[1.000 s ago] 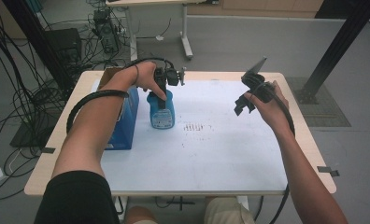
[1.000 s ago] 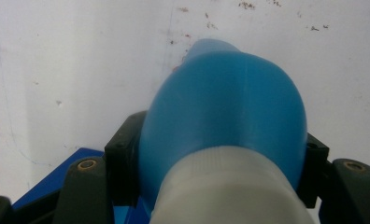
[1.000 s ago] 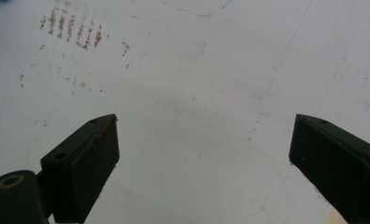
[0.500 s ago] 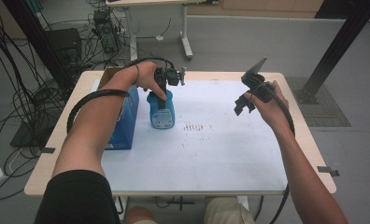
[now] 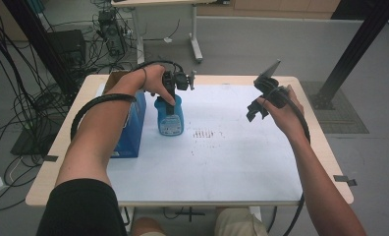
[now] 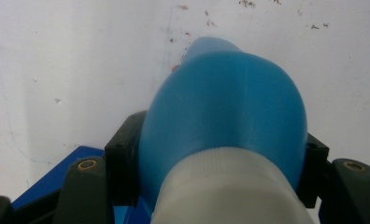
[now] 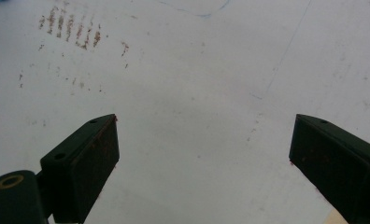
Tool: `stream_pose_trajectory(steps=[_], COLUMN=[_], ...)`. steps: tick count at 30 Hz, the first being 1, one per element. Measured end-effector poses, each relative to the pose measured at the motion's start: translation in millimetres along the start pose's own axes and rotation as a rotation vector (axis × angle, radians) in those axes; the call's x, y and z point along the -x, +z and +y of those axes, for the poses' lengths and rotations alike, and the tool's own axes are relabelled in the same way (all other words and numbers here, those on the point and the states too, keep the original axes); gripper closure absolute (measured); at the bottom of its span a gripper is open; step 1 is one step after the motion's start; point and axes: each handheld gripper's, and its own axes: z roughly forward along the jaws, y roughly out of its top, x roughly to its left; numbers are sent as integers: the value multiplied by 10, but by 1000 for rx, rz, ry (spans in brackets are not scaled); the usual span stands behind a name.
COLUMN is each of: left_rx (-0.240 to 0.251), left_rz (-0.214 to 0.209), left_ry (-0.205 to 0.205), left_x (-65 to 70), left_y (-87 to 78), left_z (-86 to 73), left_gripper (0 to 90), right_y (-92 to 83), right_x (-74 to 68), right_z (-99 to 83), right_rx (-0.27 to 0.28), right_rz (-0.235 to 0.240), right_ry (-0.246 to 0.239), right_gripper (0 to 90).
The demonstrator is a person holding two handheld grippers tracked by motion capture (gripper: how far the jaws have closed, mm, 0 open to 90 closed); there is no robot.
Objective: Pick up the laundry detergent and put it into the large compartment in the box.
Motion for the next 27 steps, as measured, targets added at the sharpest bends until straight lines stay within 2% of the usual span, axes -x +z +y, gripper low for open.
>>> stream_pose_trajectory(steps=[16,23,24,27], left_rx=[2,-7,5,4], left_rz=[0,3,1,1], left_ry=[-11,1,-11,-12], left_x=[4,1,5,2], left_y=[1,-7,1,1], left_z=[-4,11,-10,-8], left_gripper=[365,365,365,365], right_y=[-4,-1,-1,-1], right_x=[-7,-20,-23,-17], right_z=[-3,0,2,-5], right_rx=[0,0,-1,2], right_rz=[-1,-1,0,-1], right_ry=[0,-3,3,-4], right_gripper=[86,86,86,86])
